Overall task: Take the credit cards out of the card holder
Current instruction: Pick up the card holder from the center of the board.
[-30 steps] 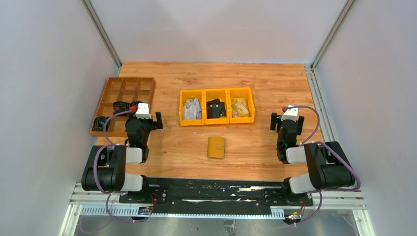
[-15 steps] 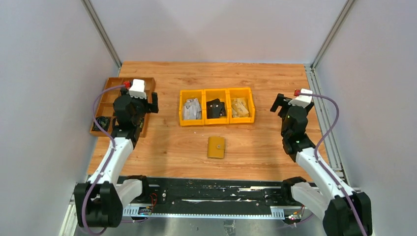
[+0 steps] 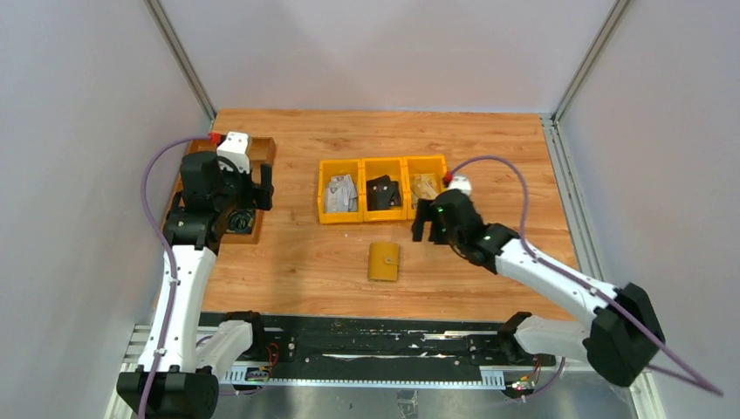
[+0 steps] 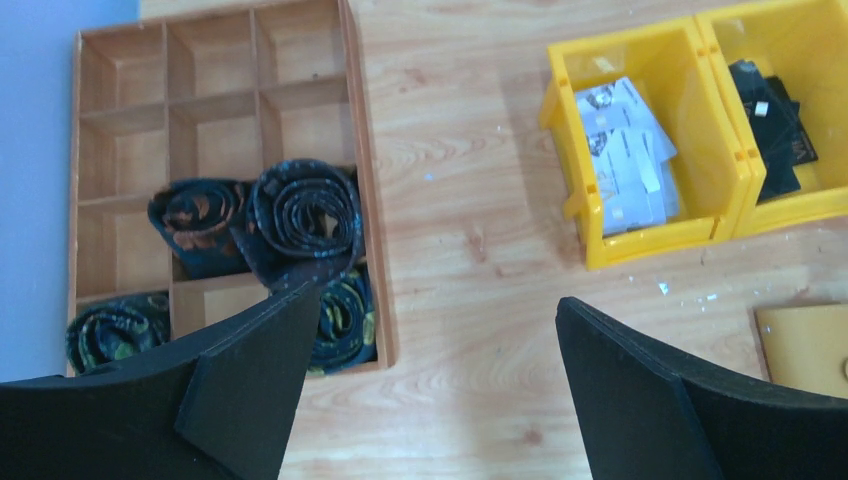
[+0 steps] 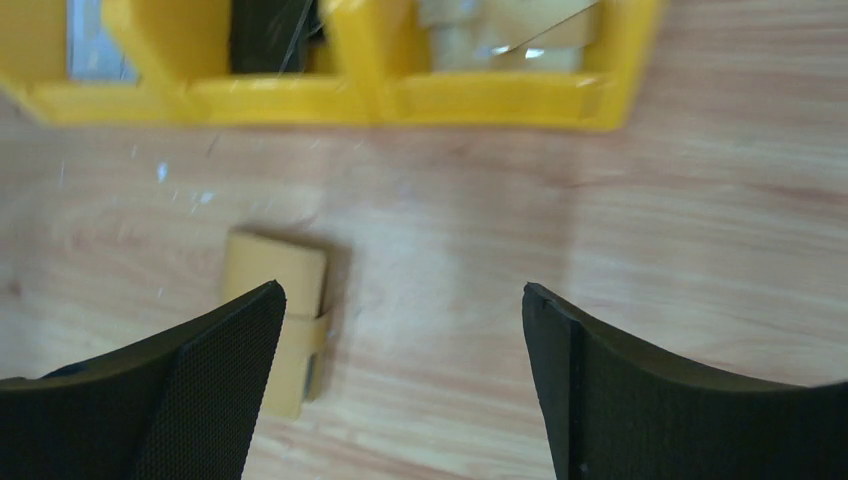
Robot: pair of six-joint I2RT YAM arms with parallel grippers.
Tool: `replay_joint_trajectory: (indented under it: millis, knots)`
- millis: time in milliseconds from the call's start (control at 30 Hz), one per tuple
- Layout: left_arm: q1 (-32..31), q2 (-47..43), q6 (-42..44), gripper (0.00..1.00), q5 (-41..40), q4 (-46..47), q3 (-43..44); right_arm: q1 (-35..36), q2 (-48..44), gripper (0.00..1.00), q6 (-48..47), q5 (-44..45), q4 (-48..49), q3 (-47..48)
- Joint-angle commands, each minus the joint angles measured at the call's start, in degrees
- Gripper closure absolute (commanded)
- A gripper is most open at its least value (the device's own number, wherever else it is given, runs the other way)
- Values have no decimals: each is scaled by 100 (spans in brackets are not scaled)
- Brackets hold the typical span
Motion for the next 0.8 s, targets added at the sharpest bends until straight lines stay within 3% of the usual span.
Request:
replay_joint_trajectory:
  millis: [0,167,333,767]
  knots:
    - [20,11,20,0,-102,-1397,450,1269,891,9,675,533,-755,467]
    - [28,91,45,0,-99,-1941,667,2280,2063,9,980,958,-615,1070]
    - [28,74,121,0,-129,-2158,691,2869,3060,7,1400,1533,-1182,1714]
    - [28,12,212,0,187,-2579,1121,2955,3685,7,1820,1556,-821,1619]
